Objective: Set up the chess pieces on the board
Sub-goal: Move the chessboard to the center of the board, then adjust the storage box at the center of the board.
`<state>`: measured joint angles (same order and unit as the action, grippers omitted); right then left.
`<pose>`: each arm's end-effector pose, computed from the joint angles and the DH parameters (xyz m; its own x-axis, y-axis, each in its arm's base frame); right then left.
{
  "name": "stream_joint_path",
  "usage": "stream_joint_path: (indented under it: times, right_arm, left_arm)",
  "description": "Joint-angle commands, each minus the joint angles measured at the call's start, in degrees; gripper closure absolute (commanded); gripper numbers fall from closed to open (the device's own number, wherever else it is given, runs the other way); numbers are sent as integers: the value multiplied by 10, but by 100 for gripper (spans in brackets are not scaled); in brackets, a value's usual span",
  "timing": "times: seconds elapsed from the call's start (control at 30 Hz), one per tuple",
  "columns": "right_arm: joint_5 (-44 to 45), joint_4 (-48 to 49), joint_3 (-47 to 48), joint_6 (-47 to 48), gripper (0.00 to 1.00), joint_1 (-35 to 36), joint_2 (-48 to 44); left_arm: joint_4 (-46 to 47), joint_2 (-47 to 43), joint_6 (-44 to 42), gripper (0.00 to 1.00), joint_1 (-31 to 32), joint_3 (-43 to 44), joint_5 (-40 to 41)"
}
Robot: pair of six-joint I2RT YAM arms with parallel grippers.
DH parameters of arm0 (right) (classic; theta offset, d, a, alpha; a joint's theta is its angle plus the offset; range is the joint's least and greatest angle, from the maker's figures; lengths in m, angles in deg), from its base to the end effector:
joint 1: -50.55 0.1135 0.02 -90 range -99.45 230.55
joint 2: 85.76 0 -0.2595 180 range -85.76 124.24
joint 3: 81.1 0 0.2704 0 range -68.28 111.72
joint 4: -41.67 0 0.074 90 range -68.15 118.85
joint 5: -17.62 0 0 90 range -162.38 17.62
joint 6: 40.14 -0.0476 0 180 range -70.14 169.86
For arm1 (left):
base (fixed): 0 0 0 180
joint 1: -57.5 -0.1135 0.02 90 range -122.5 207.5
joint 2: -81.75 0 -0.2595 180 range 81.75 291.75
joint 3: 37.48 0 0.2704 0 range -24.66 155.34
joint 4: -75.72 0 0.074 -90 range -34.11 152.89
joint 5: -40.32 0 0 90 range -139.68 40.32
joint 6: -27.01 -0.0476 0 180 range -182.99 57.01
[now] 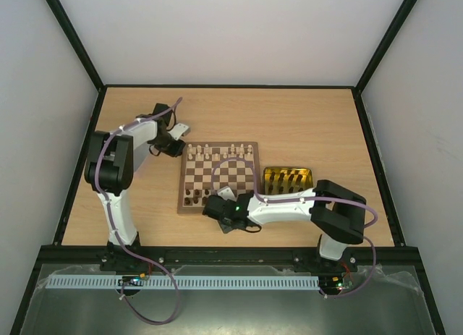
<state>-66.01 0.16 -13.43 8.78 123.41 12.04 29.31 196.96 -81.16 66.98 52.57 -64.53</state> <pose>0.1015 0.3112 0.1197 -0.8281 -0.4692 -0.3066 -0.5243 0.8419 0.1276 0.4056 -0.0801 0.1195 -0.8145 0.4416 -0.3762 0.5190 0.8445 -0.1324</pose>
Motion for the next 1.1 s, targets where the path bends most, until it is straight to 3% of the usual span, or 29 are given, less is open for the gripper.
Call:
stream_joint_path:
  times: [0.0,0.13,0.27,0.3,0.33,0.5,0.63,0.87,1.07]
  right_arm:
    - [46,-48,24,3,98,-4,-41]
    - [81,-102,53,-2,92,-5,-95]
    - [113,-158,77,-12,62,-20,-156]
    - [115,-166,75,-13,48,-32,-173]
    - [115,-168,66,-13,45,-51,-192]
    - [76,-153,2,8,45,-195,-276]
    - [30,-135,-40,29,51,-323,-305]
    - [9,-122,-52,11,54,-452,-303]
    - [-84,-86,-63,23,60,-539,-265]
  left_arm:
    - [-7,-37,3,97,-4,-35,22]
    - [2,-90,6,98,-7,-62,46]
    - [-7,-158,2,93,-12,-84,59]
    - [-8,-176,1,90,-13,-92,58]
    - [-9,-194,-1,86,-14,-102,56]
    - [-13,-274,-12,57,-17,-161,23]
    - [6,-316,-17,48,-17,-214,4]
    - [33,-333,-5,46,-18,-244,-5]
    - [36,-347,-2,46,-20,-249,-12]
